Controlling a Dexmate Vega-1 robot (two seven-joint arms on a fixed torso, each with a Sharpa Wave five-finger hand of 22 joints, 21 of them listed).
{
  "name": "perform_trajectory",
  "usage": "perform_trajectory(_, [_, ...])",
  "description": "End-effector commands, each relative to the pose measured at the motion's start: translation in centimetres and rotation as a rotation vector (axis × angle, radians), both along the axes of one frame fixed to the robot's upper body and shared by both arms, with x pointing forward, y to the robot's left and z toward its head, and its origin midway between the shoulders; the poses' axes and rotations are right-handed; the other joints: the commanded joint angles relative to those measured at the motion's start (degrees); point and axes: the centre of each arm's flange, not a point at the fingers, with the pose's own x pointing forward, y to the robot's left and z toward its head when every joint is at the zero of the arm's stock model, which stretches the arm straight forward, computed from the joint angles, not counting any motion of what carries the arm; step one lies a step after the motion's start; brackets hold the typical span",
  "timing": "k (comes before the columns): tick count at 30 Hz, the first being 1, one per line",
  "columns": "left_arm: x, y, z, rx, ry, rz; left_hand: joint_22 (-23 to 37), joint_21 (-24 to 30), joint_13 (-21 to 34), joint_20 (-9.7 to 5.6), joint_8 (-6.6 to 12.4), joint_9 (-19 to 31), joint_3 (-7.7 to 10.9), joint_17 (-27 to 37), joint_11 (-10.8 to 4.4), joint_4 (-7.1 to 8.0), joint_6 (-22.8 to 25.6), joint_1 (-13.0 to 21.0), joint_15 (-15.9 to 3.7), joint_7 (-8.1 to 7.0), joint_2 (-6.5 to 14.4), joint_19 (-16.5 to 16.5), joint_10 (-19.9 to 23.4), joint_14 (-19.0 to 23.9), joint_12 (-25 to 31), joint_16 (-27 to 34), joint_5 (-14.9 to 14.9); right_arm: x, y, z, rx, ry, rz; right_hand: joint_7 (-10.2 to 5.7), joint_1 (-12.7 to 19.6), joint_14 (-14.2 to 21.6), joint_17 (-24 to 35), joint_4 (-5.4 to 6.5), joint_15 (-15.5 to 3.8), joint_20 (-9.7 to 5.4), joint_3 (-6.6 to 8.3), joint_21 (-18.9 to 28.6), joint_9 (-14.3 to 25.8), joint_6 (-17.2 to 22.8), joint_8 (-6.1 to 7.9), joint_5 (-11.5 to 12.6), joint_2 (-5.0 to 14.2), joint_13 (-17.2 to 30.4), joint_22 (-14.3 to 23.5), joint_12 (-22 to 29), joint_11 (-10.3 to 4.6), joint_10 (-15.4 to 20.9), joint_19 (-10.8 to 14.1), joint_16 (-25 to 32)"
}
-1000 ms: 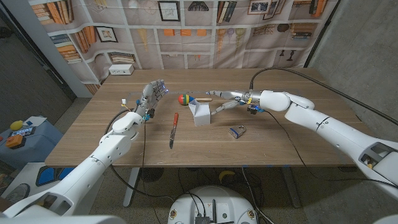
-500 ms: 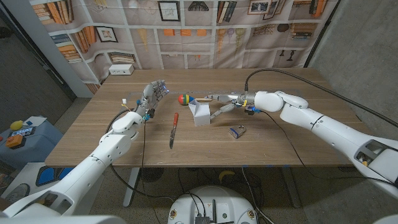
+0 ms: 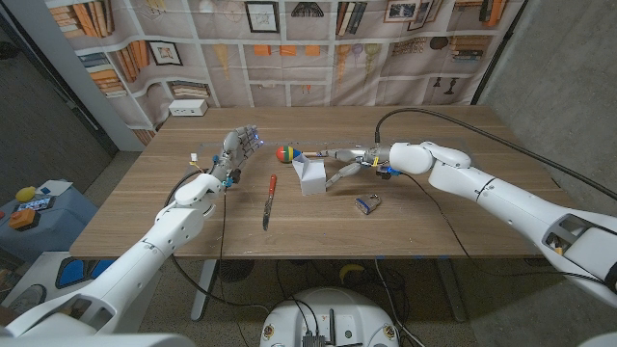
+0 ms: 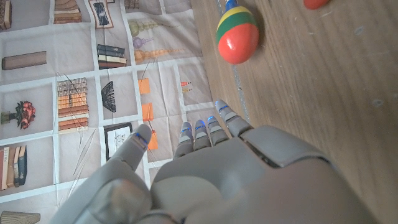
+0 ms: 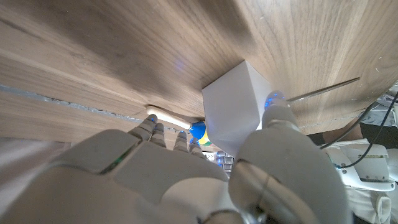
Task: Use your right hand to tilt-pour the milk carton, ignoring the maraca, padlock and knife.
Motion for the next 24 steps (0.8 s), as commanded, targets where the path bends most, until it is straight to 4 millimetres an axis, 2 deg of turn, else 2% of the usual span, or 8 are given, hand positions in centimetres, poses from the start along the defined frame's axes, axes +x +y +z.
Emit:
perform_trajectory(1, [0.47, -0.42, -0.32, 0.004, 0.014, -0.01, 0.24, 0.43, 0.2, 0.04, 0.13, 0.34, 0.34, 0.1, 0.15, 0.21, 0.56, -0.57, 0.05, 0.0, 4.26, 0.47, 0.46, 0.42, 0.14, 0.24, 0.08, 0.2, 0.8, -0.34, 0.017, -0.006, 0.011, -0.39, 1.04, -4.28, 0.06, 0.08, -0.18, -0.05, 0.72, 0.39, 0.16, -5.71, 0.72, 0.53, 0.01, 0.25, 0.15, 0.62, -0.26, 1.04, 0.9, 0.52])
perform_trajectory(14, [0.62, -0.63, -0.49, 0.009, 0.022, -0.014, 0.25, 0.43, 0.23, 0.17, 0.17, 0.36, 0.42, 0.1, 0.02, 0.32, 0.86, -0.63, 0.06, -0.06, 4.2, 0.6, 0.75, 0.57, 0.18, 0.22, 0.08, 0.27, 1.14, -0.6, 0.074, -0.025, 0.042, -0.54, 3.78, -1.47, -0.16, -0.09, -1.31, -0.56, 1.98, 0.62, 0.43, -1.24, 2.57, 0.7, -0.56, 0.42, 0.12, 1.96, -1.05, 5.51, 3.41, 1.57])
perform_trajectory(19, [0.68, -0.75, -0.63, 0.011, 0.027, -0.017, 0.25, 0.44, 0.23, 0.3, 0.24, 0.37, 0.44, 0.1, 0.04, 0.36, 1.11, -0.66, 0.11, 0.0, 4.18, 0.68, 0.85, 0.62, 0.19, 0.22, 0.08, 0.16, 1.03, -0.78, 0.096, -0.031, 0.051, -0.96, 5.57, 0.66, -0.33, -0.13, -2.2, -1.09, 2.55, 0.73, 0.72, 2.06, 4.03, 0.09, -1.51, 0.46, 0.1, 2.66, -2.21, 8.65, 5.13, 2.3])
perform_trajectory(24, [0.74, -0.84, -0.62, 0.015, 0.028, -0.021, 0.26, 0.43, 0.25, 0.45, 0.24, 0.38, 0.47, 0.1, 0.15, 0.44, 1.22, -0.7, 0.15, 0.05, 4.15, 0.72, 0.98, 0.75, 0.2, 0.23, 0.08, 0.2, 0.91, -0.95, 0.109, -0.035, 0.053, -0.58, 6.58, 2.29, -0.47, 0.09, -3.18, -1.32, 2.93, 0.7, 0.88, 5.56, 5.46, -0.46, -2.01, 0.42, 0.1, 3.09, -2.99, 11.11, 6.31, 2.84])
